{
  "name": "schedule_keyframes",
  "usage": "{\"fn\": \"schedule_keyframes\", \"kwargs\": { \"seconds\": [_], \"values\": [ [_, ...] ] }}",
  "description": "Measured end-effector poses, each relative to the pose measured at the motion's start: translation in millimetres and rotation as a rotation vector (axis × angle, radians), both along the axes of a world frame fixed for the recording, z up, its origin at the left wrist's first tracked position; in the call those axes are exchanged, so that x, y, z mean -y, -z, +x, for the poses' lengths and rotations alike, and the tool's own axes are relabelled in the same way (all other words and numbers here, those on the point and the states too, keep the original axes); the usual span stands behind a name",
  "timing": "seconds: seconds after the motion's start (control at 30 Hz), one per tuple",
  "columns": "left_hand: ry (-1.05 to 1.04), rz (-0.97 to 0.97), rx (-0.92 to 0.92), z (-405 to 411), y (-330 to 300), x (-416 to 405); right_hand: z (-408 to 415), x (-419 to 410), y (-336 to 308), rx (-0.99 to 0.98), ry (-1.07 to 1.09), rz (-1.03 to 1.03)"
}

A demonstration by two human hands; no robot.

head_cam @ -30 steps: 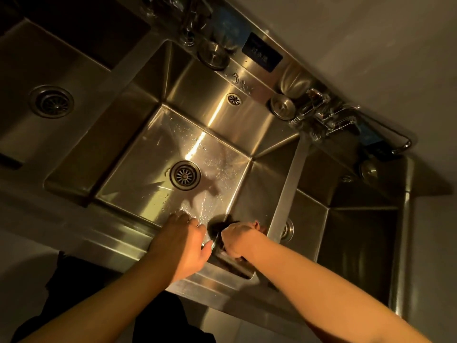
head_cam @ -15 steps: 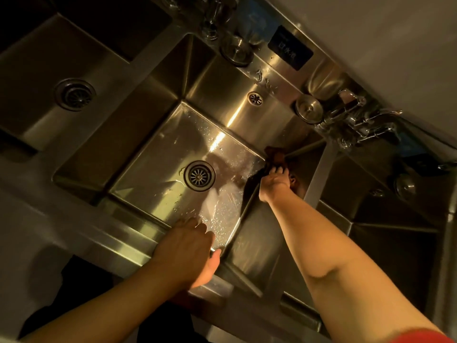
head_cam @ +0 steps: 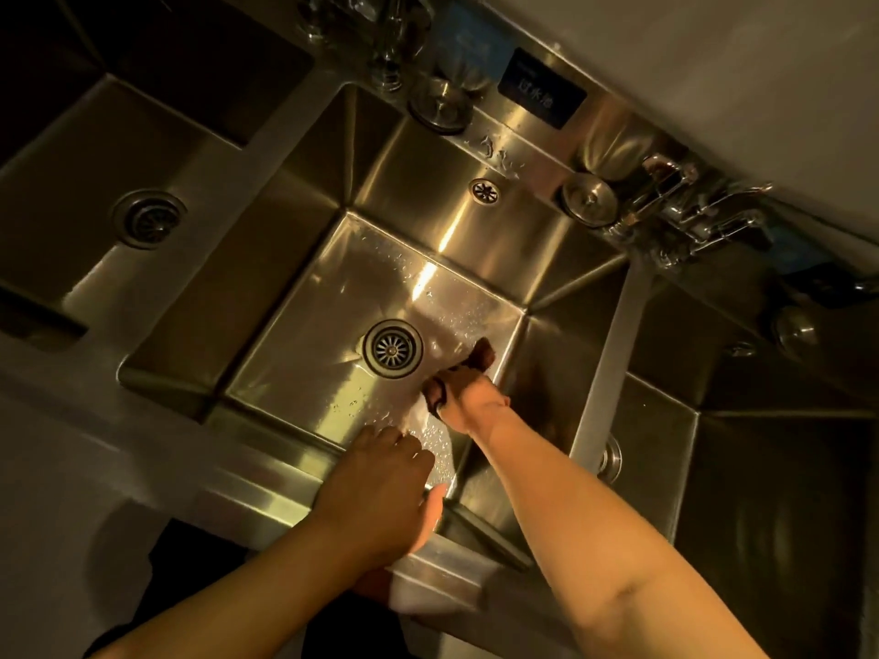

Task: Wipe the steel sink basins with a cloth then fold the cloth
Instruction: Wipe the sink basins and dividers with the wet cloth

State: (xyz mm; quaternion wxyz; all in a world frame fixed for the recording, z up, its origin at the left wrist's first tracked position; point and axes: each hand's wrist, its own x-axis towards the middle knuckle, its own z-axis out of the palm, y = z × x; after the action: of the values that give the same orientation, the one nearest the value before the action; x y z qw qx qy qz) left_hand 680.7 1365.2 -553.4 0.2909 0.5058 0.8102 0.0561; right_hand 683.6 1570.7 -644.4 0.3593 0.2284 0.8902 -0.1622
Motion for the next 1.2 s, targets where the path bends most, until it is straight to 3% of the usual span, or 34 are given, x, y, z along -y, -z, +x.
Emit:
{"fn": "schedule_keyframes", "kwargs": {
  "seconds": [0.13, 0.3, 0.4, 0.5, 0.67, 0.8, 0.9, 1.0, 1.2],
  "values": [
    [-0.027, 0.109, 0.040, -20, -10, -1, -1, 0, -7, -0.188, 0.135, 0.001],
    [-0.026, 0.311, -0.122, -115, -20, 6, -10, -23, -14, -0.429, 0.377, 0.002],
    [-0.065, 0.189, -0.293, -187, -17, 11, -14, -39, -8, -0.525, 0.535, 0.058],
    [-0.144, 0.121, -0.353, -239, -14, 15, -22, -49, 3, -0.634, 0.676, 0.026],
    [-0.197, 0.151, -0.358, -257, -11, 24, -33, -50, 28, -0.642, 0.756, 0.011],
    [-0.443, 0.257, -0.309, -260, -7, 22, -52, -53, 52, -0.661, 0.897, -0.004],
    [-0.452, 0.204, -0.337, -261, -6, 18, -58, -52, 65, -0.437, 0.758, 0.125],
    [-0.420, 0.182, -0.344, -261, -6, 16, -53, -47, 74, -0.361, 0.634, 0.233],
    [-0.402, 0.120, -0.388, -263, -3, 16, -45, -49, 98, -0.272, 0.643, 0.171]
  ]
}}
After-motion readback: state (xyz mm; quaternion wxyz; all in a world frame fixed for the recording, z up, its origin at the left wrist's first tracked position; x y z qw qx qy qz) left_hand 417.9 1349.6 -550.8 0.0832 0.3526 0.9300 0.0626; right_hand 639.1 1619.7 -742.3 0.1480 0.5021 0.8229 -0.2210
